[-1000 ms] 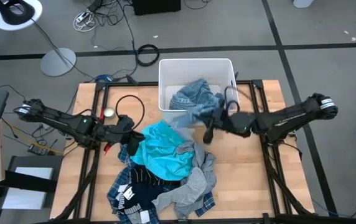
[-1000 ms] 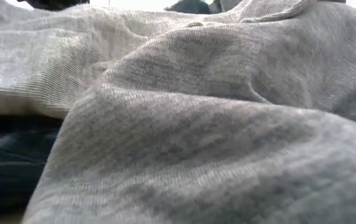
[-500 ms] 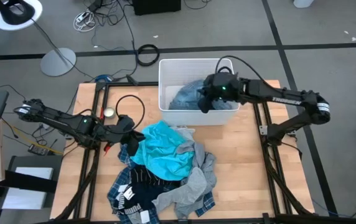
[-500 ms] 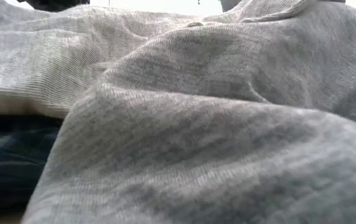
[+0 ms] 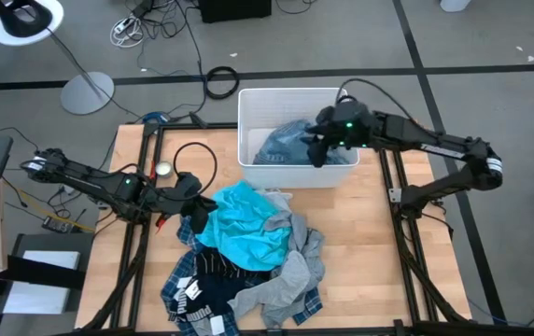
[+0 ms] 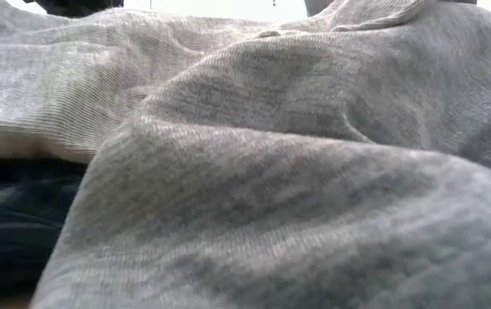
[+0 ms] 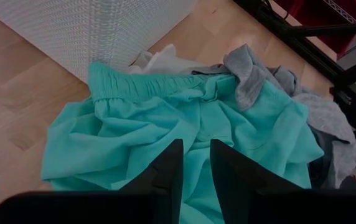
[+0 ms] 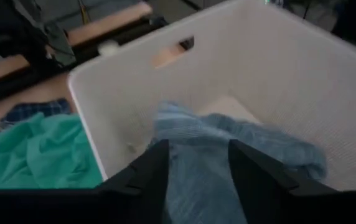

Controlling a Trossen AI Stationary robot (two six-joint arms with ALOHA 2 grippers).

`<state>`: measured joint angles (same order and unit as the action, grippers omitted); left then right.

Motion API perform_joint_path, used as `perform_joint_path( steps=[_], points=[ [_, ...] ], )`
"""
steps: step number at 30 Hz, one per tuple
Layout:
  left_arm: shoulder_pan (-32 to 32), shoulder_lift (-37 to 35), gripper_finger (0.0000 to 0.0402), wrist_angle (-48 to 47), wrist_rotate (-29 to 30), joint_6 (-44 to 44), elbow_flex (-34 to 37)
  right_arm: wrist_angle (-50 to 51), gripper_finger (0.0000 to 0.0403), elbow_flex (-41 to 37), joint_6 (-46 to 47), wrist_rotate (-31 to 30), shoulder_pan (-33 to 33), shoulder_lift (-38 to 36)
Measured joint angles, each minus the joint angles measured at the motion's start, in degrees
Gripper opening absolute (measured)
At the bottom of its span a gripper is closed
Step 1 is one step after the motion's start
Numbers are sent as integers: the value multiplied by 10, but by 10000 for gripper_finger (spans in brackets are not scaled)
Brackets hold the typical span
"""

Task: Sort clothes
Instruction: Put the blue polo shirt into the white laundry bin, then put the light blue shorts into the white laundry bin

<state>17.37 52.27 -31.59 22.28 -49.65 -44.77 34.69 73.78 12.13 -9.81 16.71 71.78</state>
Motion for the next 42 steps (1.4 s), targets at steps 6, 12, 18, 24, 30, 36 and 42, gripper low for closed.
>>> perform_joint_path(
  steps=[6, 12, 18, 24, 30, 36, 42],
  points=[
    [0, 0, 84, 0, 0, 0, 0, 2, 197, 0, 5, -6, 0, -67],
    [0, 0, 84, 0, -9, 13, 0, 36, 179, 1, 31, 38, -49, -124],
    [0, 0, 84, -5, -11, 17, 0, 46, 153, 1, 28, 28, -176, -111],
    [0, 0, 84, -9, -35, 39, 0, 17, 135, 1, 22, -8, -267, -16],
    [0, 0, 84, -22, -87, 89, 0, -115, 135, 0, -10, -8, -295, 92],
    [0, -6, 84, -50, -113, 138, 0, -221, 152, 0, 39, 23, -301, 172],
    [8, -39, 84, -70, -133, 151, 0, -243, 175, 23, 70, 58, -319, 245]
  ],
)
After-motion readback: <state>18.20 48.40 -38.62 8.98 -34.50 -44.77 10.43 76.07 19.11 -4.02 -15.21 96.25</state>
